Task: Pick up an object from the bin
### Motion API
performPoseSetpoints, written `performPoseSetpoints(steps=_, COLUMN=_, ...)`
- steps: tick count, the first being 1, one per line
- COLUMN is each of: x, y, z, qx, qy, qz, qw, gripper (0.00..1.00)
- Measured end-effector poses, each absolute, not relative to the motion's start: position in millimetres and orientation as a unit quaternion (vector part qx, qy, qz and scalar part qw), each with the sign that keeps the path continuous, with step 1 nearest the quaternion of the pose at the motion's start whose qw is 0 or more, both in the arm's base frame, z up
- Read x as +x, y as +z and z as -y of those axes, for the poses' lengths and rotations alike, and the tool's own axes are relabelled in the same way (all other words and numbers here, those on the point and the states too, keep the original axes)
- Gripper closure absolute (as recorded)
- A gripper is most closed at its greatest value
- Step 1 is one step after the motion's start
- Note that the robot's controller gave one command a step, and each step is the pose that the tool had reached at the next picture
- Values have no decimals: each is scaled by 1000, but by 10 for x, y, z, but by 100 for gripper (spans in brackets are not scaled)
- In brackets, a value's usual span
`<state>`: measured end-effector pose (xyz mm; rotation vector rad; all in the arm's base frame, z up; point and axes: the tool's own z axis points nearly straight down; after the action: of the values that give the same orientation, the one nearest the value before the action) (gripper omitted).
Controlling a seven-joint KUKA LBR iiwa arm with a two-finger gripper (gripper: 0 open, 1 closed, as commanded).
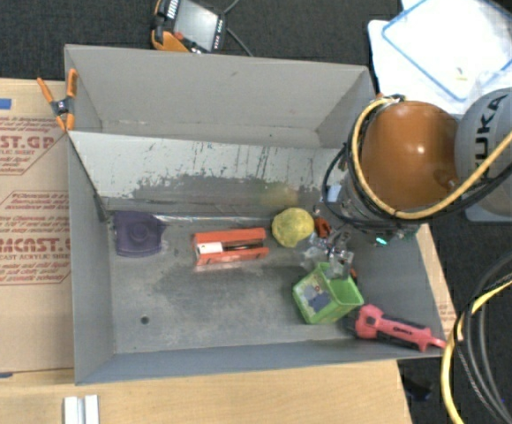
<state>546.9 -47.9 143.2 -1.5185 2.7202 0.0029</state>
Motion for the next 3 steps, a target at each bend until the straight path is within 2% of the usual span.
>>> performPoseSetpoints(steps=1, x=5751, y=1361, z=391, qx=-540, qy=1, qz=-842, qw=13, gripper=0)
performPoseSetpoints(steps=2, x=5399, y=902, z=-200, qx=-518, qy=3, qz=-855, qw=13, gripper=0)
performPoseSetpoints(steps=3, x=5607, y=1106, z=489, qx=-485, qy=-1, qz=-874, qw=17, gripper=100)
